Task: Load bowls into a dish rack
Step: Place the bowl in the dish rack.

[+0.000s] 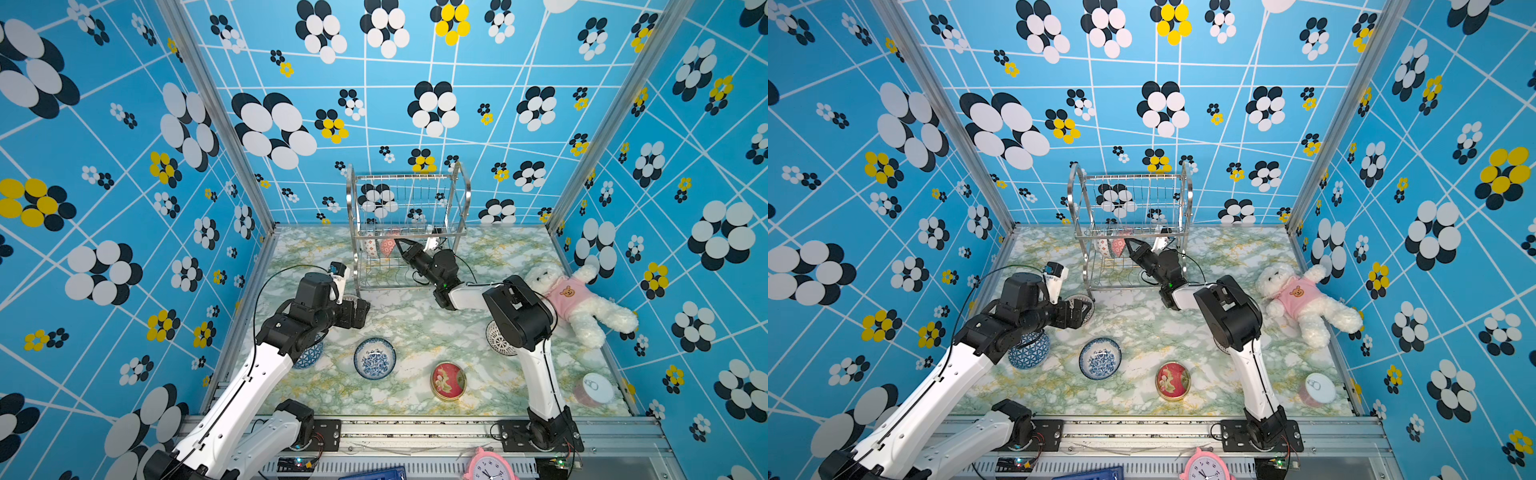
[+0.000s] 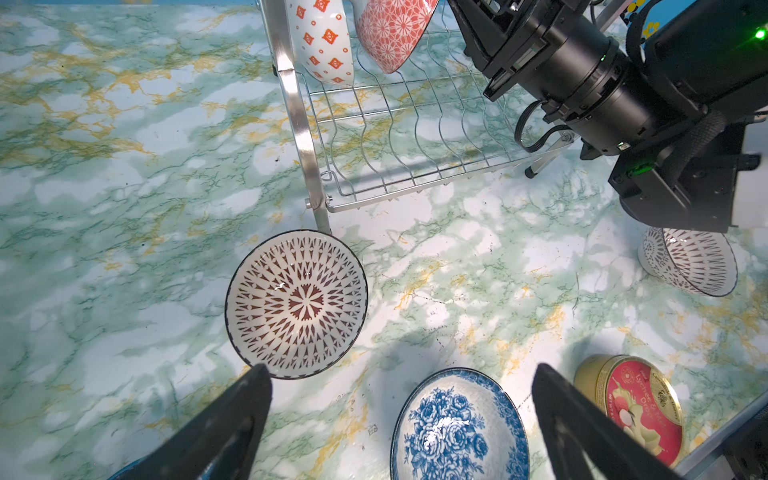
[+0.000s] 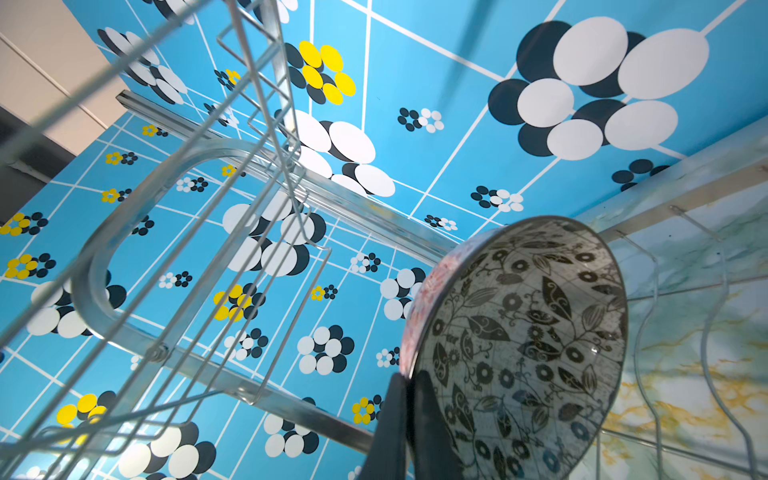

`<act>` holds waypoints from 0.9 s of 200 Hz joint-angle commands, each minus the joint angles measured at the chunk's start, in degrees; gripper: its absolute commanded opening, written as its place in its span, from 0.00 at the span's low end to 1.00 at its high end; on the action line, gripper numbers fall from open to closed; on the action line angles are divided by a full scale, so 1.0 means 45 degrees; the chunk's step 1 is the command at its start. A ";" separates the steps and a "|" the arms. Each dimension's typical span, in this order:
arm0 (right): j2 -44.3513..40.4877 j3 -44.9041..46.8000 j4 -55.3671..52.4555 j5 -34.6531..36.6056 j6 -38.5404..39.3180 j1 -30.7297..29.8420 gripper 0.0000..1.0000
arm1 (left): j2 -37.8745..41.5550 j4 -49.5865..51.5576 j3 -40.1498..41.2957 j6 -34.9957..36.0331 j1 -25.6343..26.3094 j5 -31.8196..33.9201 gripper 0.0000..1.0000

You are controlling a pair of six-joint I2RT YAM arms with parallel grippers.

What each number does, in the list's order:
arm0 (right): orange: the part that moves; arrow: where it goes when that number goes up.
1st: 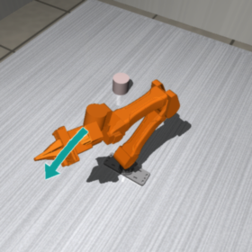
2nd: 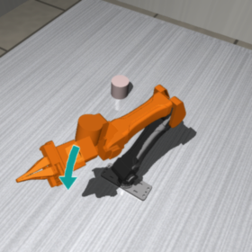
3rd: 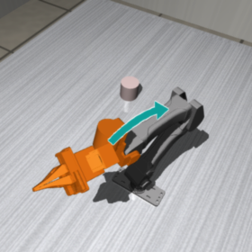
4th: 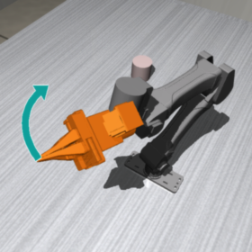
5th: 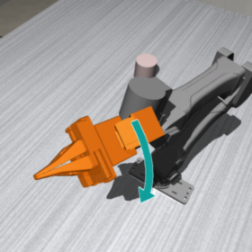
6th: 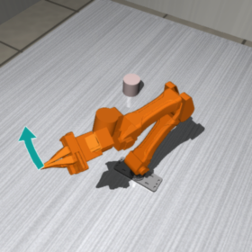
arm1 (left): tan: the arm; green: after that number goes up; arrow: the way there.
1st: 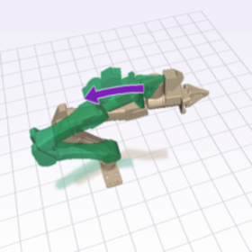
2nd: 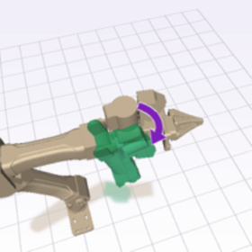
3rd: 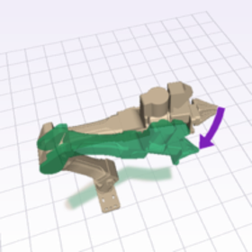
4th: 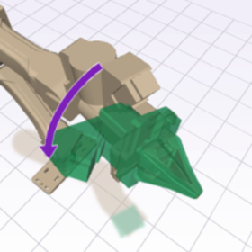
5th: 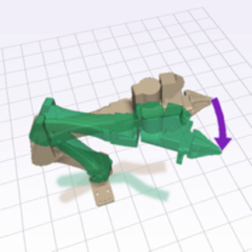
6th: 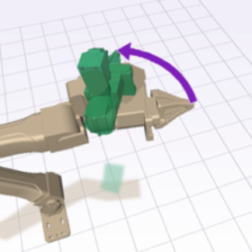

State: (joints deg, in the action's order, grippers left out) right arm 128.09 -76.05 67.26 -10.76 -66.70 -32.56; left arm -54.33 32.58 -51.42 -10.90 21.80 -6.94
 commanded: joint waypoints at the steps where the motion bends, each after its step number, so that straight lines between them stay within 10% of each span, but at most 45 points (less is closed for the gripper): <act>1: 0.0260 -0.0735 -0.0089 -0.0710 -0.0154 0.0116 0.00 | -0.0158 -0.0032 0.0084 0.0136 0.0077 -0.0071 0.99; 180: 0.1607 -0.3296 -0.2272 -0.3744 -0.0607 0.0467 0.00 | -0.0253 0.0006 0.0075 0.0177 0.0082 -0.0118 0.99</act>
State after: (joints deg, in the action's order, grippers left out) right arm 134.56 -88.51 55.86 -22.41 -68.34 -30.17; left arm -55.07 32.60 -51.42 -10.87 21.80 -6.94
